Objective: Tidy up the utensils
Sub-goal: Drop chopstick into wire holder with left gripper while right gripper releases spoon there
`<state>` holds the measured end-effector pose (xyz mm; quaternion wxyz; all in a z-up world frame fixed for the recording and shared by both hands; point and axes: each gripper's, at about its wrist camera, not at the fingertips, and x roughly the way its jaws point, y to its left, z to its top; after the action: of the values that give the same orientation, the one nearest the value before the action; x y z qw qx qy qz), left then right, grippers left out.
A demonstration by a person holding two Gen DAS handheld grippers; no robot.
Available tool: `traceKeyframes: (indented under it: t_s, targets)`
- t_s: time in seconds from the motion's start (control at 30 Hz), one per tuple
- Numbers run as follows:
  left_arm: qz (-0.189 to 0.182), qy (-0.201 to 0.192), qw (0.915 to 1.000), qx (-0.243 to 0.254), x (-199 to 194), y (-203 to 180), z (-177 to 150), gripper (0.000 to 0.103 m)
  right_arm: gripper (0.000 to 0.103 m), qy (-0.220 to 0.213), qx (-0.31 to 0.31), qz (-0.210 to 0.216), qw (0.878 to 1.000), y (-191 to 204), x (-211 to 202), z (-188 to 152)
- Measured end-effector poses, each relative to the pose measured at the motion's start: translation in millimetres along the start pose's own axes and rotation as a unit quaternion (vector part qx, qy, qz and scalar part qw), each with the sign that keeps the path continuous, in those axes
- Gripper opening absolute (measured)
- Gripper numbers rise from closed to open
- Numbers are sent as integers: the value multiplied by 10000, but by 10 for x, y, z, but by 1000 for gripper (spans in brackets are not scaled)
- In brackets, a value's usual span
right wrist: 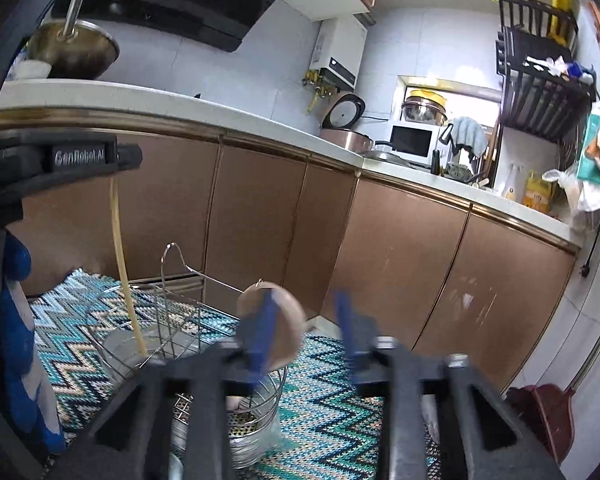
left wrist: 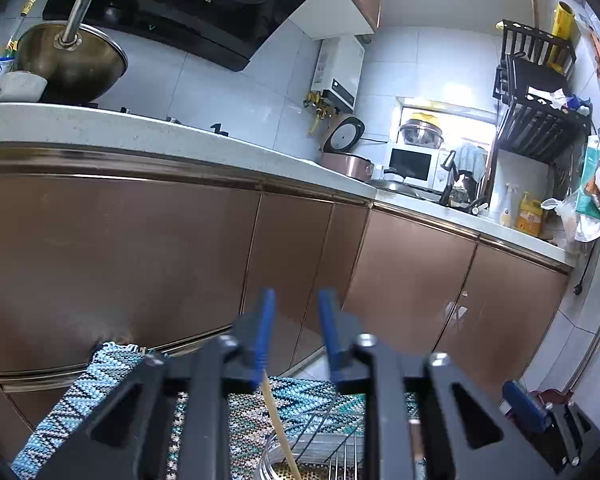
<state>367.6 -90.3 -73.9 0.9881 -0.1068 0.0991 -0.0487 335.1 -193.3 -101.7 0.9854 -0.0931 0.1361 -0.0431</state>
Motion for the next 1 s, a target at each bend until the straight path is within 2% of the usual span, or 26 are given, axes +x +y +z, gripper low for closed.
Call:
traceKeyframes:
  t_s: [0.07, 0.2, 0.33, 0.57, 0.83, 1.0]
  targets:
    - [-3, -14, 10000, -21, -102, 17, 57, 29, 43, -50, 60, -4, 10000, -37, -103, 78]
    - [49, -160, 9999, 8, -425, 56, 249, 42, 43, -163, 96, -18, 9998, -98, -337, 215]
    - [117, -306, 9994, 138, -852, 93, 501, 49, 45, -305, 245, 4, 9992, -229, -732, 398]
    - [296, -572, 9977, 231, -1688, 211, 914, 50, 56, -690, 424, 15, 9967, -400, -1517, 694]
    - [375, -714, 9967, 124, -2639, 441, 1192, 50, 56, -1230, 578, 180, 9906, -513, -2532, 964]
    - [334, -775, 9963, 134, -3125, 560, 1274, 50, 56, -1381, 730, 353, 9871, -585, -2983, 1015]
